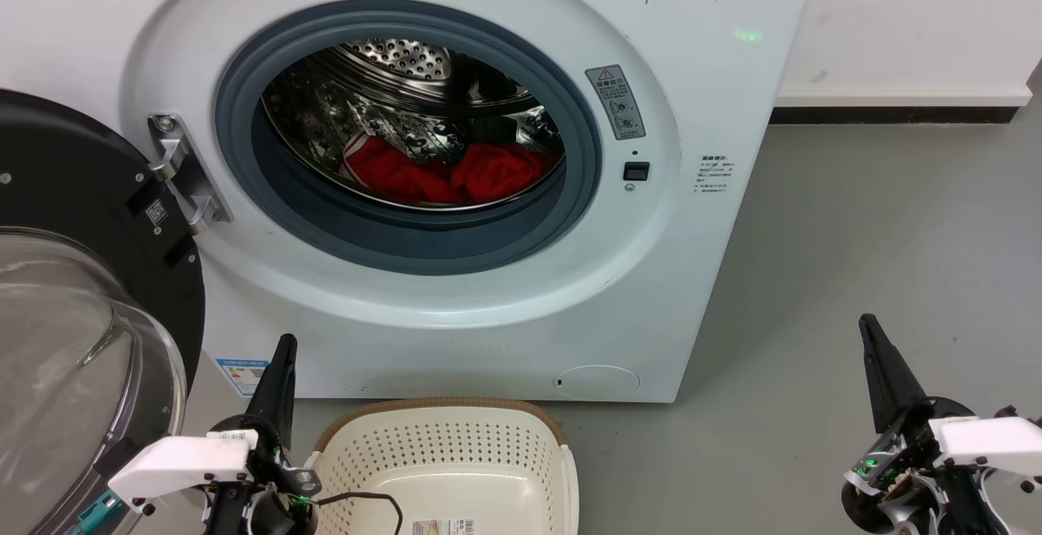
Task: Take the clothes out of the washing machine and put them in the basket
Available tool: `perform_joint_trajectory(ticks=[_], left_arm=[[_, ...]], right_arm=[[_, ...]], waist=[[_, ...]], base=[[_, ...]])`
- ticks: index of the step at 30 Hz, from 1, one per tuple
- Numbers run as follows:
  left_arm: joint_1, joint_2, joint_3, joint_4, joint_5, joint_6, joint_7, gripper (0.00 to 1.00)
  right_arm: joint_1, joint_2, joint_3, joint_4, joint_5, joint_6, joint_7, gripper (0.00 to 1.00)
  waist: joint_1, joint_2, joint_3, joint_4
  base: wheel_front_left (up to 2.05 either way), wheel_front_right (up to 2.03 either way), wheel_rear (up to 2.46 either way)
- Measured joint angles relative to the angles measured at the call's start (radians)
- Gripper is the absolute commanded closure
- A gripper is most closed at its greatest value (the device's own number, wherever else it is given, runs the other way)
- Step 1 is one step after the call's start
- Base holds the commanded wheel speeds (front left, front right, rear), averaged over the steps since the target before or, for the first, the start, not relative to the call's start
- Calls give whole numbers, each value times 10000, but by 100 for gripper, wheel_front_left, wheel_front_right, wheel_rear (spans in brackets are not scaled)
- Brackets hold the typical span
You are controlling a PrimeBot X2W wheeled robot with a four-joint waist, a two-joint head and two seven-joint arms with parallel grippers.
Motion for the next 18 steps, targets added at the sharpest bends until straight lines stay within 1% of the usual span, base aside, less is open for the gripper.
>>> perform_joint_trajectory(ticks=[18], left_arm=[[0,0,0,0,0,0,0,100]], right_arm=[[0,0,0,0,0,0,0,100]], waist=[[0,0,0,0]], base=[[0,0,0]])
